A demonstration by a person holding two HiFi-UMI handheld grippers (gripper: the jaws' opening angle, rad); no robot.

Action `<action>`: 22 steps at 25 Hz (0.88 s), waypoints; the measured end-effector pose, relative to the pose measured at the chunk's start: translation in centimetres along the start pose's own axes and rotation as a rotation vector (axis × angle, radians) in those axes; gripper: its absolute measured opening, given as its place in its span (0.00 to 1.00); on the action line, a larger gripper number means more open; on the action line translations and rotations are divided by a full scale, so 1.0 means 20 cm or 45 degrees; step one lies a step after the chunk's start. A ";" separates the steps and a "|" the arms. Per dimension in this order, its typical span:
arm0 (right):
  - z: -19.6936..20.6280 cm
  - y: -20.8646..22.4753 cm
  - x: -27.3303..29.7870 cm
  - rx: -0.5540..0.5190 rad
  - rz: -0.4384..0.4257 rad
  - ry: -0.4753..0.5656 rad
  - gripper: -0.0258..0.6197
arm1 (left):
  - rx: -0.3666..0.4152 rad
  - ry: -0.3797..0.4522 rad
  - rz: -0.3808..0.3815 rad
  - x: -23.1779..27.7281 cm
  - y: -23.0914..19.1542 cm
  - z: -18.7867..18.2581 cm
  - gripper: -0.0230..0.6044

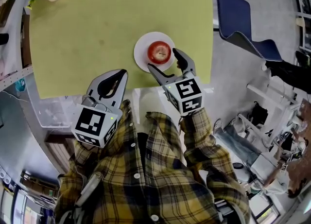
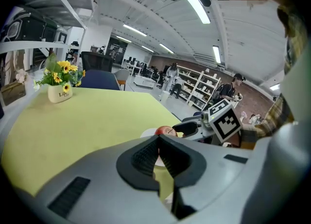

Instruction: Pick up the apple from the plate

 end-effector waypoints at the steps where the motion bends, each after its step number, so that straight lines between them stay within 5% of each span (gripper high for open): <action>1: 0.01 0.00 0.01 0.000 0.001 0.004 0.62 | -0.006 -0.010 0.003 0.00 0.00 0.02 0.05; 22: 0.09 0.02 0.16 -0.041 0.005 -0.046 0.62 | -0.090 -0.075 -0.011 -0.01 -0.08 0.19 0.05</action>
Point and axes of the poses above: the fingertips, and each gripper's own axes: x forward along the fingers, y to its right, z out of its underside, the point moved 10 cm from there along -x, backward along the fingers, and after that the axes turned 15 degrees about y, right-handed, at the moved point
